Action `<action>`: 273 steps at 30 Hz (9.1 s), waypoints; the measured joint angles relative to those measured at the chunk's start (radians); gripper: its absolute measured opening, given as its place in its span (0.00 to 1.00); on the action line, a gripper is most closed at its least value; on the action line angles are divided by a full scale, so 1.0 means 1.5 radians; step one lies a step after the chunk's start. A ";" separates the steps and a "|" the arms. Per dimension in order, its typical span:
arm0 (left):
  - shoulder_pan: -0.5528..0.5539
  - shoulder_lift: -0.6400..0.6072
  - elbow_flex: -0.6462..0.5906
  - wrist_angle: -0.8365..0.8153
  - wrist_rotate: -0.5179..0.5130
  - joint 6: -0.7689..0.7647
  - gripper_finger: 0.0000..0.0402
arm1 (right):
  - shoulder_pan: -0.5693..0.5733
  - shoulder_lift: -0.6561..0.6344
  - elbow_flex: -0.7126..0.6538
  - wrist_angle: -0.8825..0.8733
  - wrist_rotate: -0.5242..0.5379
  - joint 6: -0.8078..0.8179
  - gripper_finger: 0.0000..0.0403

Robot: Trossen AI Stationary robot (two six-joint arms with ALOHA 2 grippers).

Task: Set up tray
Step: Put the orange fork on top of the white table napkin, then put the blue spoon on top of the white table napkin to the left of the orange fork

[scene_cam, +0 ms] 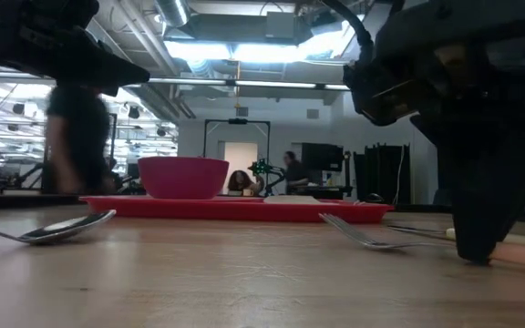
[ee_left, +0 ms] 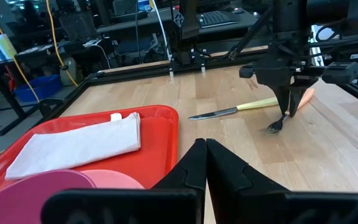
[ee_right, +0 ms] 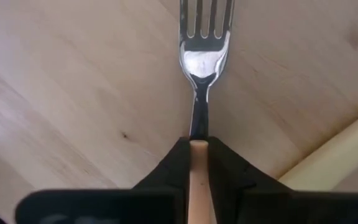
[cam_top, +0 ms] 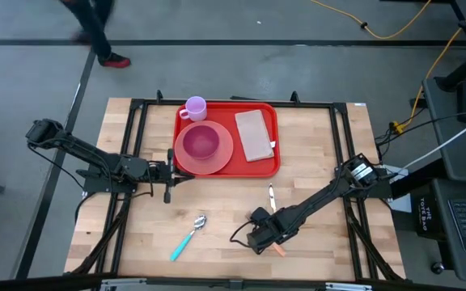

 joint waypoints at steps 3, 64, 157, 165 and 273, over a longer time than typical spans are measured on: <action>0.000 0.000 0.000 0.000 0.000 0.000 0.01 | -0.001 -0.010 0.000 0.008 -0.002 -0.031 0.09; 0.000 0.000 0.000 0.001 0.003 -0.065 0.01 | -0.290 -0.259 -0.357 0.757 0.084 -0.795 0.09; 0.049 -0.015 0.000 0.020 -0.047 0.068 0.01 | -0.602 -0.266 -0.010 0.063 0.133 -0.530 0.09; 0.049 -0.015 0.000 0.019 -0.047 0.075 0.00 | -0.608 -0.192 -0.010 0.055 0.093 -0.516 0.09; 0.048 -0.015 0.000 0.014 -0.049 0.074 0.01 | -0.456 -0.169 0.119 -0.070 0.260 -0.691 0.20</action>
